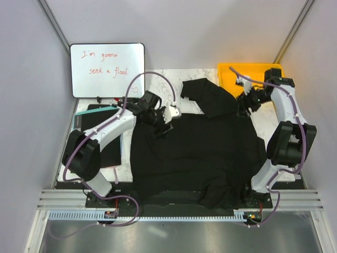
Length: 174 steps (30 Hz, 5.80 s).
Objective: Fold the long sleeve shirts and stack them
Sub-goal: Flatten the shirt out, then fold the shirt
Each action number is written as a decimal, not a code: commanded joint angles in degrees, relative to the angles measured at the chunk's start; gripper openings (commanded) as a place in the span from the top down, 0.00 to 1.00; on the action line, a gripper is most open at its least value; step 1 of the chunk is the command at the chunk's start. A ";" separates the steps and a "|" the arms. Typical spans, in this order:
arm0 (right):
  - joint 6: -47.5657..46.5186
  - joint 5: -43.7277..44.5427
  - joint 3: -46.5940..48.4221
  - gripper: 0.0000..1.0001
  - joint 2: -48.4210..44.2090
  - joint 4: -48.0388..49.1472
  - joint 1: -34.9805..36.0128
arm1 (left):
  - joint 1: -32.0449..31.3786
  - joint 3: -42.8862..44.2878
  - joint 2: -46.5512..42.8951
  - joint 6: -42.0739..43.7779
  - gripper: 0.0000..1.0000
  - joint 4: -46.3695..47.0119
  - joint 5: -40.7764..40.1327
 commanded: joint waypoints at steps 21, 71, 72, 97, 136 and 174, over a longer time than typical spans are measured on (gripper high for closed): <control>38.67 -4.66 33.48 0.35 30.61 23.82 3.09 | 16.14 21.18 12.96 -13.70 0.15 4.25 5.89; 42.02 -8.18 38.42 0.50 38.80 23.82 4.85 | 17.90 23.29 16.39 -13.79 0.09 4.95 3.96; 41.93 -8.27 38.42 0.56 38.62 23.82 4.77 | 17.99 23.29 16.48 -13.79 0.09 4.96 3.96; 42.37 -11.78 37.62 0.78 33.17 23.29 3.80 | 18.86 24.16 17.71 -13.96 0.09 5.31 3.78; 42.81 -16.44 35.34 1.00 27.28 22.85 3.01 | 19.57 34.45 32.66 14.60 0.51 -3.21 -2.10; 32.54 -19.69 16.46 1.00 9.36 16.79 -1.12 | 19.83 22.07 14.20 13.64 0.98 -4.19 -2.28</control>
